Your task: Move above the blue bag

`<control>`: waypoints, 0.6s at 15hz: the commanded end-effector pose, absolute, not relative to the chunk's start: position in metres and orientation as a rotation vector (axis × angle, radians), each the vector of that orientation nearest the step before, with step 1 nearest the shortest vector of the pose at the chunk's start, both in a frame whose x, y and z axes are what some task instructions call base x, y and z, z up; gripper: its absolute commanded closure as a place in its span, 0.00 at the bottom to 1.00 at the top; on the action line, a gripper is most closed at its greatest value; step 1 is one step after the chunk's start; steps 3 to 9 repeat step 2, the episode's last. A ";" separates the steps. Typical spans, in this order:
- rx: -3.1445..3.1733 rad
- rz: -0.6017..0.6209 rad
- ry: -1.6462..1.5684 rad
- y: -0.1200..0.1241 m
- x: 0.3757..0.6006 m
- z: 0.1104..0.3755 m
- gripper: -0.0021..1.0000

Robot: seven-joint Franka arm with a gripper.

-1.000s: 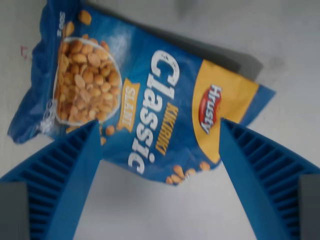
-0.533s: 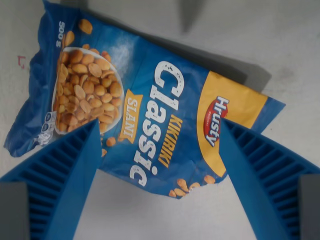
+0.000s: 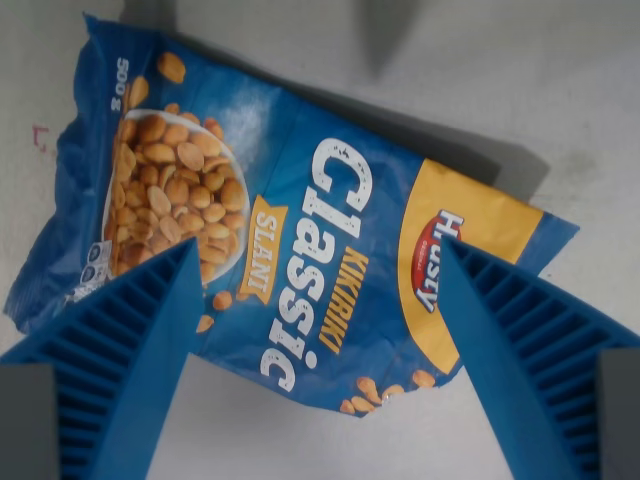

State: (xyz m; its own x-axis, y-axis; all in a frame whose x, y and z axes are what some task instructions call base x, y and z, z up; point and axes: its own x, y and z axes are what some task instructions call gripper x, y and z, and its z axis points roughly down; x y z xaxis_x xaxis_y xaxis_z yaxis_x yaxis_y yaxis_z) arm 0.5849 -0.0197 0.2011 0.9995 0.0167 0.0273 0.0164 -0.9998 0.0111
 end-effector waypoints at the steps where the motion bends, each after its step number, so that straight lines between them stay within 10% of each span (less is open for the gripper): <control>1: 3.149 0.012 0.016 -0.017 0.593 0.200 0.00; 9: 3.149 0.012 0.016 -0.017 0.593 0.200 0.00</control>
